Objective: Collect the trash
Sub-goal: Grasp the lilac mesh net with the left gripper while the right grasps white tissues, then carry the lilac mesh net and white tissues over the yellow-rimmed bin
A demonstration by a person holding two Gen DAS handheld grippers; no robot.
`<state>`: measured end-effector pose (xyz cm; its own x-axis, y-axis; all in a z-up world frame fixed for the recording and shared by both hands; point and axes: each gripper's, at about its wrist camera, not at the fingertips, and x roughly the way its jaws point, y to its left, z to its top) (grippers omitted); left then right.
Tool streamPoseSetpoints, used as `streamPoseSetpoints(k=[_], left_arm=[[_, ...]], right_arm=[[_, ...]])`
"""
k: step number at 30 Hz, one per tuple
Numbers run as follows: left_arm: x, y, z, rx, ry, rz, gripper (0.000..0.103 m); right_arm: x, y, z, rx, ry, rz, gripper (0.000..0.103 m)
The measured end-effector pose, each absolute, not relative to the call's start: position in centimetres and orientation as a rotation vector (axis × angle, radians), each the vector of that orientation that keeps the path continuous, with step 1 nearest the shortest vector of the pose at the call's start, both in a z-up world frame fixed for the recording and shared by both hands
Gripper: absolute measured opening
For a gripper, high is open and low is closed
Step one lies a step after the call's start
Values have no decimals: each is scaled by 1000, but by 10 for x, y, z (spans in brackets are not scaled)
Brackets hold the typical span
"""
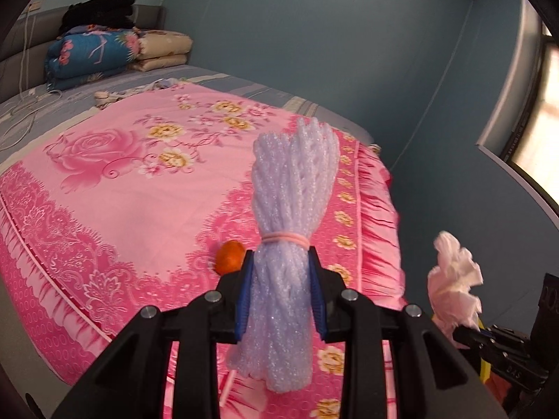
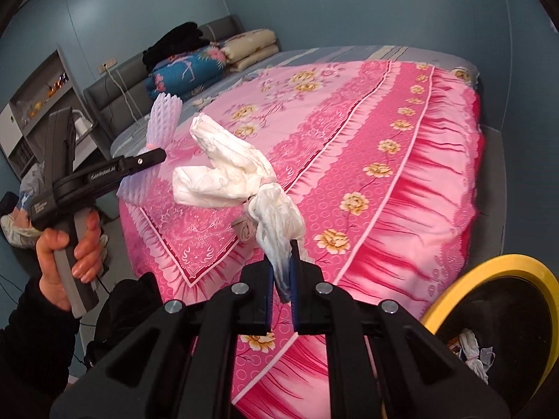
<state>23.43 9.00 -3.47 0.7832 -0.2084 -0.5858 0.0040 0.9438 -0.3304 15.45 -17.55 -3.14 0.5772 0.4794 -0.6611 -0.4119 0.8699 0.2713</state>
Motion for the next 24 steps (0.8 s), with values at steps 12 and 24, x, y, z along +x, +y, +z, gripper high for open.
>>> streamPoseSetpoints(k=[12,24], left_arm=[[211,-24,-7,-198,654,-344,27],[209,-104,-15,-106,718,-483,27]], right_arm=[[131,-260,-8,200,707,378,8],[109,-333,-12,300,692,183,8]])
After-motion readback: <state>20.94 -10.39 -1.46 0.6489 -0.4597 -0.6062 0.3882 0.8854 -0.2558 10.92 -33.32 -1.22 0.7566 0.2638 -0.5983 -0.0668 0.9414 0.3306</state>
